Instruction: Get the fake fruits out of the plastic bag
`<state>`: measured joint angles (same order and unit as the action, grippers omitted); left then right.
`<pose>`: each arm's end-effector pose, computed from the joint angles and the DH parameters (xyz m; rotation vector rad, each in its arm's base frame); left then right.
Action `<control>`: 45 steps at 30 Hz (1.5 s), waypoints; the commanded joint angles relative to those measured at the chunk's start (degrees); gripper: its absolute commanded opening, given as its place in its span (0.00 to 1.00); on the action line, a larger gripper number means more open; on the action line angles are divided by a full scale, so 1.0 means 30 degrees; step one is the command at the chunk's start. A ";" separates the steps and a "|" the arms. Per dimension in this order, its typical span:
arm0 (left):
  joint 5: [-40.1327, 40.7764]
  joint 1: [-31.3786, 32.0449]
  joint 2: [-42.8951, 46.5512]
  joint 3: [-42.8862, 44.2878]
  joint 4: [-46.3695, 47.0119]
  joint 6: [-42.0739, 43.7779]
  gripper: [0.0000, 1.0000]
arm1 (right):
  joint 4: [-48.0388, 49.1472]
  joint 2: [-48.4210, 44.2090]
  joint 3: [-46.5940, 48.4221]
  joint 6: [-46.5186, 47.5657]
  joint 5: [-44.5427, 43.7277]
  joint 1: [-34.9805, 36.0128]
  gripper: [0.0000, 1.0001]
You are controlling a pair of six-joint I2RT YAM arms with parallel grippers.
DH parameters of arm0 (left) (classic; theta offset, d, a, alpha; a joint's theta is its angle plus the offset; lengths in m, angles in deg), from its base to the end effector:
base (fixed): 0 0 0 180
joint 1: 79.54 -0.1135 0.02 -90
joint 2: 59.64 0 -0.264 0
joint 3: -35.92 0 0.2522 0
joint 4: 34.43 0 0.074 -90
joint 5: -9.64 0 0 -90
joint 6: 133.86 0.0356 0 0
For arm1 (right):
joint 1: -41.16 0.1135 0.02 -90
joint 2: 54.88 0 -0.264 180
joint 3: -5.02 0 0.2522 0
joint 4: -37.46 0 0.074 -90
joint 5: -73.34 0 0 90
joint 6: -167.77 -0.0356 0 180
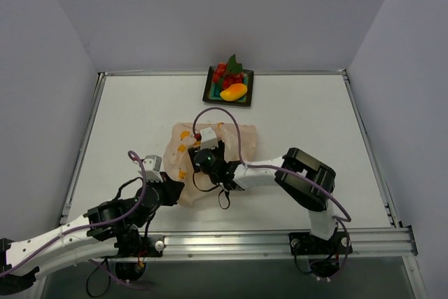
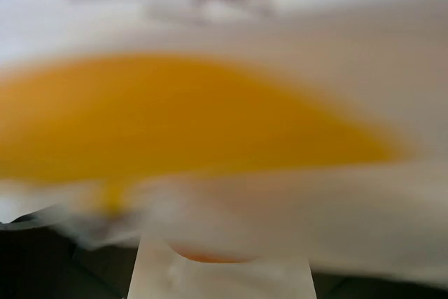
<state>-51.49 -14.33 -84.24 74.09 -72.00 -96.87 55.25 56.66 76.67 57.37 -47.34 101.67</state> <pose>0.0664 -0.1028 0.2398 -0.1204 2.0323 -0.8537 0.2163 0.3456 0.1580 -0.3205 1.8969 0.4315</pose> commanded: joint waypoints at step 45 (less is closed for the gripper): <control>0.6375 0.0148 0.0233 0.9094 -1.4360 -0.2075 0.02 | -0.0938 -0.0184 0.8505 0.2290 0.6562 -1.0472 0.55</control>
<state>-32.54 -14.31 -81.55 100.77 -113.75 -101.53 46.92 55.85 97.56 63.29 -29.04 70.00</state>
